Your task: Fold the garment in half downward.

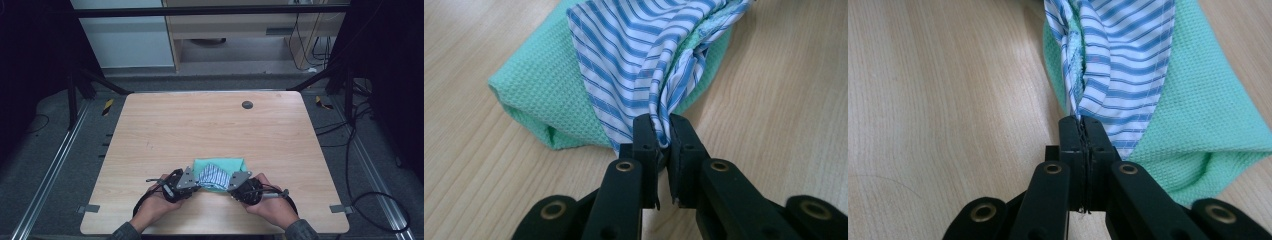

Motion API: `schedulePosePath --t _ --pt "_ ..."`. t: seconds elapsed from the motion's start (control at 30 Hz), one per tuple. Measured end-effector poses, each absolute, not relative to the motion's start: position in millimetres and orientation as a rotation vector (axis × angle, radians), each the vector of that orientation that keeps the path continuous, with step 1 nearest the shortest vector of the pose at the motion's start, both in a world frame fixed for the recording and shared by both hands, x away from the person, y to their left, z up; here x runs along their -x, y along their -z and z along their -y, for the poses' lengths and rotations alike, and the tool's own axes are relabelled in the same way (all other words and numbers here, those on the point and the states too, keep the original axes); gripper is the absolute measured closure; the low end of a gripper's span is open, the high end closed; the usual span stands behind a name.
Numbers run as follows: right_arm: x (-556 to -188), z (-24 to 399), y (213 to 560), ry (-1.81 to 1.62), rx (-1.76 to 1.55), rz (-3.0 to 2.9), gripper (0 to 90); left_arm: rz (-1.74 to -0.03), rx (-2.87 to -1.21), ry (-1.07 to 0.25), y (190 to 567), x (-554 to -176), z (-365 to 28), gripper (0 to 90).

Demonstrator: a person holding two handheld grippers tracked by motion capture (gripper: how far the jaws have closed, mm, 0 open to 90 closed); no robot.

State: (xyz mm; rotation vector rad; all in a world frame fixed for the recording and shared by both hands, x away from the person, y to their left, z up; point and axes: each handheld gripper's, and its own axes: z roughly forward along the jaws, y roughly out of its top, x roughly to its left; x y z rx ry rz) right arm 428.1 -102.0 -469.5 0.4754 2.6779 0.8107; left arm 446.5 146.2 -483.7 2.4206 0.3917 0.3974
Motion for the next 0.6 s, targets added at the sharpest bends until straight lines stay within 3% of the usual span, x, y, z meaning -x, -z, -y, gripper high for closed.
schedulePosePath --t 0.27,0.37,0.43,0.6 --pt "-426 101 473 -0.761 -0.447 -2.691 89.3 -0.378 -2.440 -0.370 486 -442 -147 83.7" --pt "-425 103 473 -0.765 -0.453 -2.687 83.4 -0.424 -2.432 -0.354 487 -438 -149 78.0" --pt "-420 110 474 -0.787 -0.497 -2.673 64.7 -0.486 -2.384 -0.313 486 -433 -158 58.9" --pt "-414 129 473 -0.834 -0.611 -2.628 48.4 -0.611 -2.314 -0.327 482 -430 -181 39.6"
